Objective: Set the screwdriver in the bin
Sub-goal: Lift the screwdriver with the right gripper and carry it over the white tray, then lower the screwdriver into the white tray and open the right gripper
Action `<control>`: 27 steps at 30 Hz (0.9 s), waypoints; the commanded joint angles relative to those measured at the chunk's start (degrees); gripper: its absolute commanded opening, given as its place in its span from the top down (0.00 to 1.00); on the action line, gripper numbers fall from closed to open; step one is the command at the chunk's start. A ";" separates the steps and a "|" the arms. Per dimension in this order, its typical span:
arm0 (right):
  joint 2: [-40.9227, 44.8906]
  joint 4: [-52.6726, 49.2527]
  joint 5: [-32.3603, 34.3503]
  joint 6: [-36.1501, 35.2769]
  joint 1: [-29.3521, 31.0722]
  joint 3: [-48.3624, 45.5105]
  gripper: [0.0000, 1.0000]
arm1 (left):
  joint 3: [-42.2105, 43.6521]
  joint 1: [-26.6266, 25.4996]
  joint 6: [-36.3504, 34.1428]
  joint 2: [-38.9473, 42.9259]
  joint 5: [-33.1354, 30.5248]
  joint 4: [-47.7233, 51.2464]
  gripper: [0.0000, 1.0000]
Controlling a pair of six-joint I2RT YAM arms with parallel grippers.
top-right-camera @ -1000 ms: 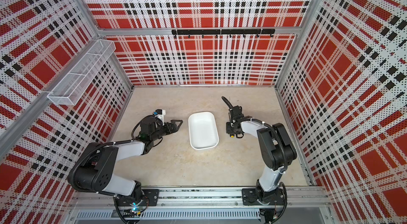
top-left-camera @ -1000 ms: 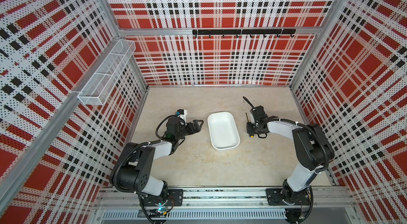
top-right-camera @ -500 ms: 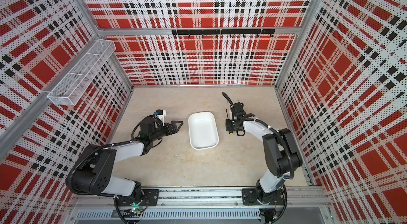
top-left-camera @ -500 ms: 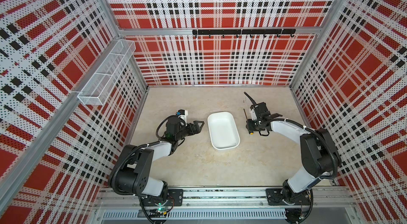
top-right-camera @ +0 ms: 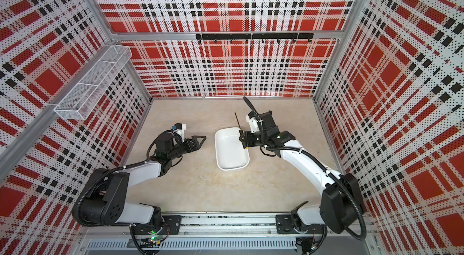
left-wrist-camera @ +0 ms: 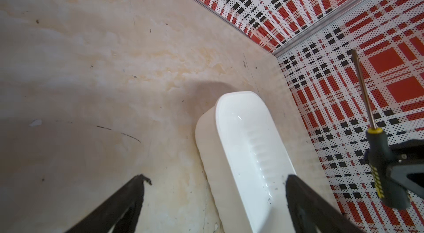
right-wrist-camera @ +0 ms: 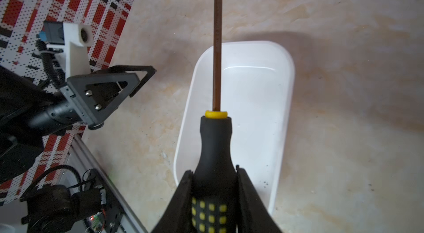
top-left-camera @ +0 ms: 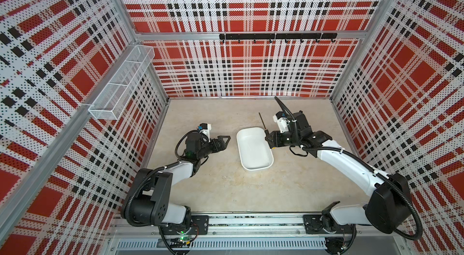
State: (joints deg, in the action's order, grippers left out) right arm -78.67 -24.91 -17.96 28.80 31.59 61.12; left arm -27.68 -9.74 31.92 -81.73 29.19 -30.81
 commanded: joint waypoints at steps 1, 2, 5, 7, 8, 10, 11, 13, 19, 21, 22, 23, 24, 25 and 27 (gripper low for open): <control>-0.76 2.54 2.03 8.08 3.84 -1.39 1.00 | 0.69 1.12 -0.45 1.55 1.11 0.13 0.02; -1.19 3.43 3.58 10.00 4.81 -2.28 1.00 | 0.94 1.50 -0.58 1.79 1.11 0.14 0.02; -3.01 5.98 4.11 13.33 5.83 -4.14 1.00 | 1.55 2.15 -0.85 2.49 1.13 0.13 0.02; -4.34 6.33 5.08 14.82 6.31 -4.51 1.00 | 1.69 2.60 -0.85 2.80 1.41 0.17 0.02; -4.94 6.51 5.58 15.37 6.46 -4.64 1.00 | 1.82 2.78 -0.98 2.98 1.53 0.13 0.02; -5.85 6.99 7.30 16.60 6.75 -4.91 1.00 | 1.99 3.12 -1.16 3.23 1.49 0.15 0.02; -6.41 7.40 7.65 16.96 6.74 -5.09 1.00 | 2.10 3.23 -1.25 3.34 1.37 0.14 0.02; -7.64 7.31 8.45 17.09 6.81 -4.66 1.00 | 2.26 3.46 -1.38 3.21 1.31 0.13 0.02; -11.42 5.75 9.35 17.33 7.28 -2.34 1.00 | 2.36 3.52 -1.69 2.11 1.22 0.13 0.02; -12.41 5.51 10.17 17.76 7.68 -1.83 1.00 | 2.34 3.53 -1.77 2.06 1.13 0.16 0.02; -12.96 5.32 10.58 18.02 7.93 -1.50 1.00 | 2.31 3.58 -1.73 2.02 1.13 0.18 0.02; -13.36 5.23 11.02 18.18 8.20 -1.21 1.00 | 2.35 3.58 -1.77 2.02 1.13 0.18 0.02; -13.76 5.09 11.32 18.30 8.31 -0.95 1.00 | 2.42 3.58 -1.86 2.02 1.13 0.15 0.02; -14.32 4.89 11.60 18.40 8.52 -0.59 1.00 | 2.42 3.58 -1.92 2.02 1.21 0.14 0.02; -15.37 4.47 11.87 18.41 8.88 0.14 1.00 | 2.30 3.58 -2.08 1.84 1.22 0.16 0.02</control>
State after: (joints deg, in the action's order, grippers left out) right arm -92.86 -20.05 -8.03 46.02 39.79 59.48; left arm -25.96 -6.48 31.14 -79.57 29.78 -30.79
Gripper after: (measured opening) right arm 0.296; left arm 0.982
